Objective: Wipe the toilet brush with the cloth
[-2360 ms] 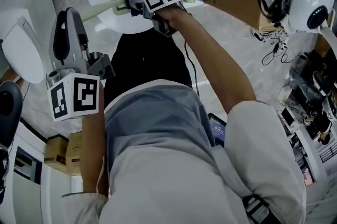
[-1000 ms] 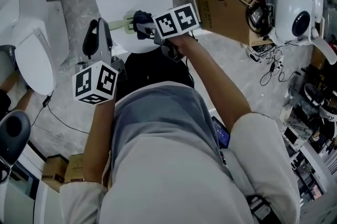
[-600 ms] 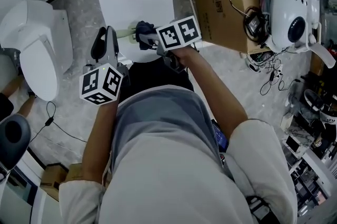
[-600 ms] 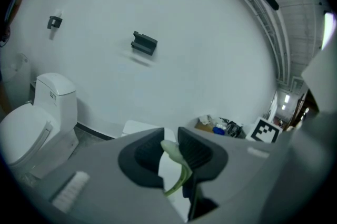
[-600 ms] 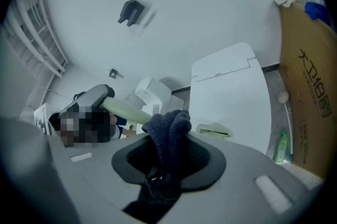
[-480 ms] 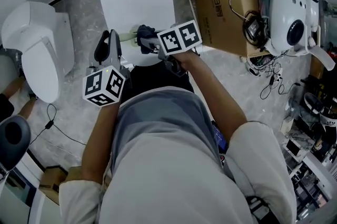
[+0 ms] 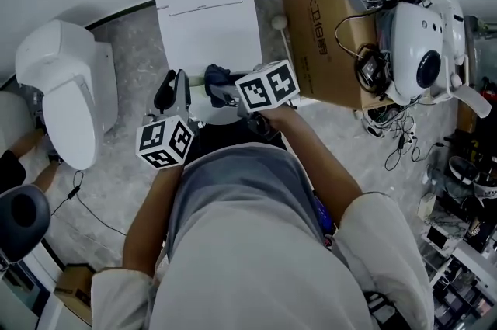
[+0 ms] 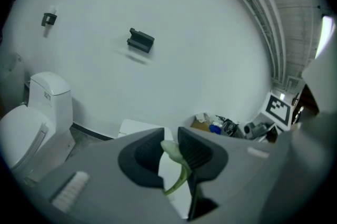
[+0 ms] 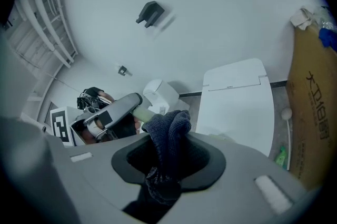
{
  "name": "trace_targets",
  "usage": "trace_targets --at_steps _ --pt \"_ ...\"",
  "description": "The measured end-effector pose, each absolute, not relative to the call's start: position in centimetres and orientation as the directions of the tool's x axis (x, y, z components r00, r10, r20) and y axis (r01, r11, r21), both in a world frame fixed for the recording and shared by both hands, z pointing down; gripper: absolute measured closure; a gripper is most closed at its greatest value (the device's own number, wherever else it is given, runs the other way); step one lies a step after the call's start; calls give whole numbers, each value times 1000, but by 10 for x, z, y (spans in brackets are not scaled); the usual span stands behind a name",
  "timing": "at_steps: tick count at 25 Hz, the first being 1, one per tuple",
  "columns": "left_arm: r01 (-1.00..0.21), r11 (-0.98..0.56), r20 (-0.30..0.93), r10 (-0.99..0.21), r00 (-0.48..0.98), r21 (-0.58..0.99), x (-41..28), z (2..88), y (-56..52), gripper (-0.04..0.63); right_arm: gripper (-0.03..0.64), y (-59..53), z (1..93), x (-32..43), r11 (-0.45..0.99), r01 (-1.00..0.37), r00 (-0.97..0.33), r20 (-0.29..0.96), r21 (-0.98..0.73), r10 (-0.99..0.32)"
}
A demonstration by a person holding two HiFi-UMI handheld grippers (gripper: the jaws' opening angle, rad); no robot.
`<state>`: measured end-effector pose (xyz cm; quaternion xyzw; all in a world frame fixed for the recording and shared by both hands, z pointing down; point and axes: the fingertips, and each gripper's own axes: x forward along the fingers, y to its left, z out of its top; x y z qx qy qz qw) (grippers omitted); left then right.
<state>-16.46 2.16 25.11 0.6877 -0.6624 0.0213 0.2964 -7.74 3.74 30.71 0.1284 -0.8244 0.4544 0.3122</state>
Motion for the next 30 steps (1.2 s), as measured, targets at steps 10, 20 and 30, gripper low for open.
trace_targets --at_steps 10,20,30 --pt "-921 33 436 -887 151 388 -166 248 22 595 511 38 276 -92 609 -453 -790 610 -651 65" --pt "-913 -9 433 -879 202 408 -160 241 30 595 505 48 238 -100 613 -417 -846 533 -671 9" --pt "-914 -57 426 -872 242 402 -153 231 45 595 505 48 221 -80 640 -458 -849 516 -617 -110"
